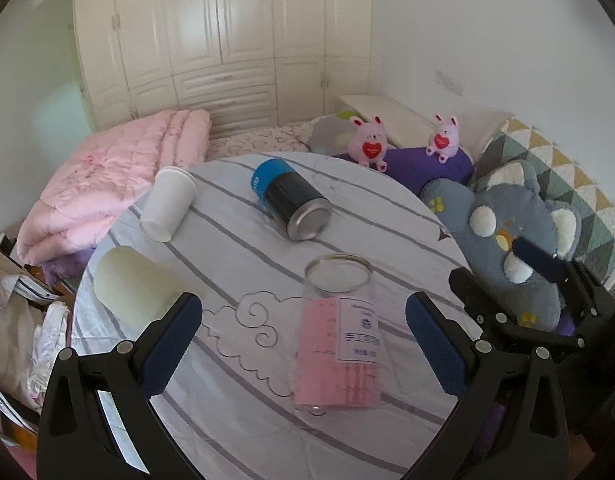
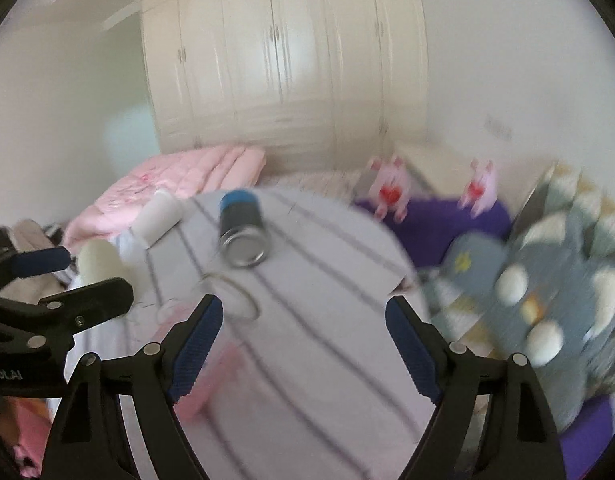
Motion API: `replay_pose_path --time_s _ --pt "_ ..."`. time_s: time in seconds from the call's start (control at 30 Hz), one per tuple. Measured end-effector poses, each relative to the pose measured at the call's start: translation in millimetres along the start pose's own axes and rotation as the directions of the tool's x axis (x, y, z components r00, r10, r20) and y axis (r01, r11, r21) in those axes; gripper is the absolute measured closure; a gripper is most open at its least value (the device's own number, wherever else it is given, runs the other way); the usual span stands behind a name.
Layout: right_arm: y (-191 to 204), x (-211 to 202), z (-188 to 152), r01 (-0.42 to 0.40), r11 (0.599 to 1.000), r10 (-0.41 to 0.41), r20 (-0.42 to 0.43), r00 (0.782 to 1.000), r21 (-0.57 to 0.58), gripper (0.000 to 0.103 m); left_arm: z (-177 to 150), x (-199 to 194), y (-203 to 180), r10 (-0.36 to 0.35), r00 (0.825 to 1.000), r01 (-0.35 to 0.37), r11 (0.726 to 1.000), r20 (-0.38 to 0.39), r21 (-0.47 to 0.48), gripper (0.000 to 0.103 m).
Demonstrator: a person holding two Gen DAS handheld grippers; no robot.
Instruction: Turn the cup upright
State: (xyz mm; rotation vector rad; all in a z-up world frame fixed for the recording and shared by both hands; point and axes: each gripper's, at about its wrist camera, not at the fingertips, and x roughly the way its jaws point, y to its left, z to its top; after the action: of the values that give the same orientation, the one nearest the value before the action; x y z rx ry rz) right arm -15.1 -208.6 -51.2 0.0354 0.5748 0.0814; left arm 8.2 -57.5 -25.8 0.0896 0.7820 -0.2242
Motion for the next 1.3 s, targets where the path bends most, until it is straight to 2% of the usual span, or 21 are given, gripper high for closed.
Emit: replay_pose_path --time_s 0.1,0.3,0.7,1.0,1.13,1.3 --pt "1 -4 -1 0.025 0.999 -0.023 0.05 0.998 -0.039 0.018 -1 3 -4 0.002 1.0 -0.002 1.0 -0.014 -0.001 0.0" --pt "-3 -7 -3 0.03 0.998 -0.027 0.06 0.998 -0.05 0.018 -2 10 -11 0.005 0.999 -0.005 1.0 -0.043 0.001 0.0" --pt "-21 4 -13 0.012 0.999 -0.012 0.017 1.0 -0.039 0.018 -2 32 -21 0.001 0.991 -0.002 1.0 -0.135 -0.009 0.0" --pt "-28 19 -19 -0.018 0.999 0.017 -0.031 0.999 -0.041 0.018 2 70 -22 -0.039 0.961 0.025 0.998 -0.273 -0.055 0.0" --pt "-31 30 -18 -0.032 0.999 0.029 -0.058 0.998 -0.037 0.018 3 90 -20 -0.05 0.938 0.029 0.997 -0.343 -0.066 0.0" --pt "-32 41 -16 -0.044 0.998 0.04 -0.081 0.996 -0.044 0.018 5 109 -17 -0.04 0.923 0.011 0.997 -0.384 -0.075 0.0"
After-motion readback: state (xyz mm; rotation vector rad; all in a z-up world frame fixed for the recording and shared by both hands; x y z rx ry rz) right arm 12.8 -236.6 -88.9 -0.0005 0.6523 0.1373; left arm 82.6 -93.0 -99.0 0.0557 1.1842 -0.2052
